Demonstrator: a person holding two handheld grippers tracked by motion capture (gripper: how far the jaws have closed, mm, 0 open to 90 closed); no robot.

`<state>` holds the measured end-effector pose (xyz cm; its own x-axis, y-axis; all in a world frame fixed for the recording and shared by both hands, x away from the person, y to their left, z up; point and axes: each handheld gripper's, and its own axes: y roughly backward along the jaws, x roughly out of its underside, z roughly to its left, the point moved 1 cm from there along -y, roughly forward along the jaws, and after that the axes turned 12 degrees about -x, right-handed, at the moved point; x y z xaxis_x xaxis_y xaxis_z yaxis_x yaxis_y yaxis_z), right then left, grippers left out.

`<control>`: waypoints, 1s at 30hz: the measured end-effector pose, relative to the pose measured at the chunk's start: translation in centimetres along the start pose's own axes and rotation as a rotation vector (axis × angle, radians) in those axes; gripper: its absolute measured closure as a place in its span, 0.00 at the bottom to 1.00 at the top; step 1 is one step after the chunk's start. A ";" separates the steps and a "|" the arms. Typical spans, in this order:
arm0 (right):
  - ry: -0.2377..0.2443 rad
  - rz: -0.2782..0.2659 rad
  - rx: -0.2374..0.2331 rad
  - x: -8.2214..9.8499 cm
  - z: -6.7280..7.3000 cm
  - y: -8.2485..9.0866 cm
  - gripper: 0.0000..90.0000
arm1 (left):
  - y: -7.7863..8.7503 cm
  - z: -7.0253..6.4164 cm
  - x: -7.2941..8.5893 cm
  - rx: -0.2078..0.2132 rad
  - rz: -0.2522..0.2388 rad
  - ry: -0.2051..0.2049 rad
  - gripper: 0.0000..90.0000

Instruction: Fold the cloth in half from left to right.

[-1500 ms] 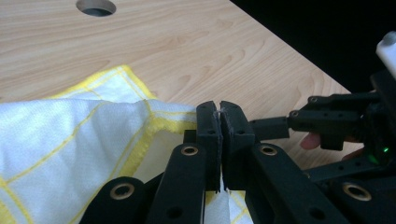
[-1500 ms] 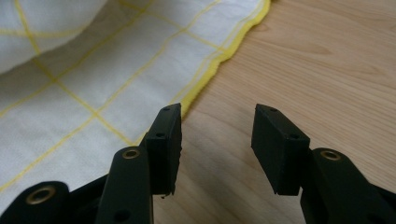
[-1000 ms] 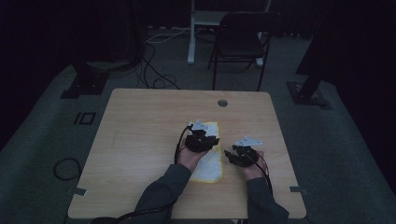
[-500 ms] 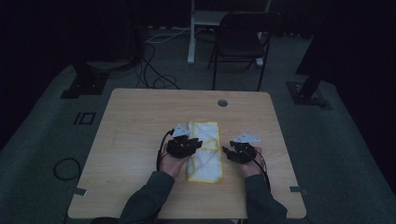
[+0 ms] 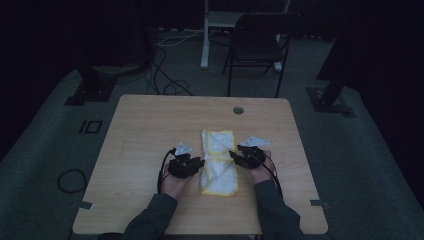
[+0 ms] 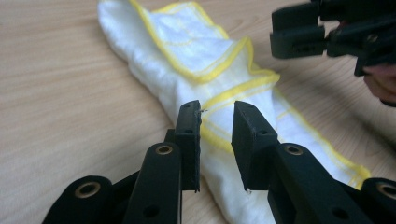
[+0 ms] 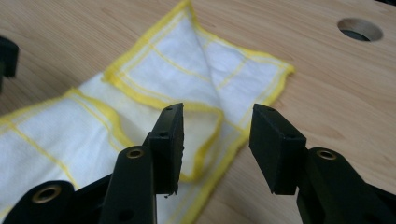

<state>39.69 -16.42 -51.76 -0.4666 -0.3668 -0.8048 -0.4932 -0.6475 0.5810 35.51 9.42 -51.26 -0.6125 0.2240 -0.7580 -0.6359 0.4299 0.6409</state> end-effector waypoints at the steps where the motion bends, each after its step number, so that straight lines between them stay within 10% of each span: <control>1: 0.005 0.000 -0.003 -0.1 0.1 -0.1 0.61 | 0.0 0.0 0.2 0.004 0.004 0.005 0.80; 22: 0.131 0.088 -0.148 -3.5 3.4 -5.2 0.62 | 0.1 -2.4 2.6 0.099 0.022 -0.060 0.75; 30: 0.165 0.159 -0.164 -3.7 3.3 -6.4 0.94 | -0.1 -3.0 3.9 0.102 0.051 -0.076 0.76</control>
<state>42.18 -8.73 -52.05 -0.3964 -0.5677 -0.7215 -0.2914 -0.6674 0.6853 31.76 7.60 -53.93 -0.6028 0.3120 -0.7343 -0.5514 0.5023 0.6661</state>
